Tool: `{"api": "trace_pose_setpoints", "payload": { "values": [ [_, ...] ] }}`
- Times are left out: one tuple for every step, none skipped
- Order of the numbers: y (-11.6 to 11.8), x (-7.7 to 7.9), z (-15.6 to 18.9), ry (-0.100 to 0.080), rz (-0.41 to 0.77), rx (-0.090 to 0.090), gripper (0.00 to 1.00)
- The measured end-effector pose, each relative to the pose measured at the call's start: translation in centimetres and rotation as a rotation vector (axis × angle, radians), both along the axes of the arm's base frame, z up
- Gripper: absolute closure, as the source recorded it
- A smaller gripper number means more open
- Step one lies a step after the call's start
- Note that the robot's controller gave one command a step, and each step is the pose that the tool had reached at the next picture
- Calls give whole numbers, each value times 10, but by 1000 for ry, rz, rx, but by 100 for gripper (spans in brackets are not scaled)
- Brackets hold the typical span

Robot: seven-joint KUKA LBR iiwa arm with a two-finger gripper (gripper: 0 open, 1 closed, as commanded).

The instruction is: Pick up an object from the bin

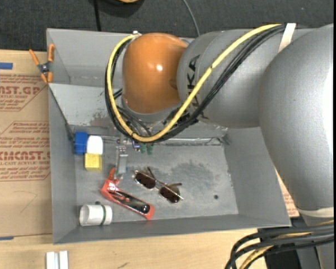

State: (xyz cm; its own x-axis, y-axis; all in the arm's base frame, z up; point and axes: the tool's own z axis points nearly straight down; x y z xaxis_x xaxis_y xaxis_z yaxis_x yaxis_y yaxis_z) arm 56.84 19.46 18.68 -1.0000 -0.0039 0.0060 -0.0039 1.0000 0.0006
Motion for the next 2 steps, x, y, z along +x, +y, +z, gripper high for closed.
{"api": "trace_pose_setpoints", "payload": {
  "values": [
    [-1,2,5,-7,-2,1,0],
    [-1,5,-31,-13,50,3,0]
  ]
}}
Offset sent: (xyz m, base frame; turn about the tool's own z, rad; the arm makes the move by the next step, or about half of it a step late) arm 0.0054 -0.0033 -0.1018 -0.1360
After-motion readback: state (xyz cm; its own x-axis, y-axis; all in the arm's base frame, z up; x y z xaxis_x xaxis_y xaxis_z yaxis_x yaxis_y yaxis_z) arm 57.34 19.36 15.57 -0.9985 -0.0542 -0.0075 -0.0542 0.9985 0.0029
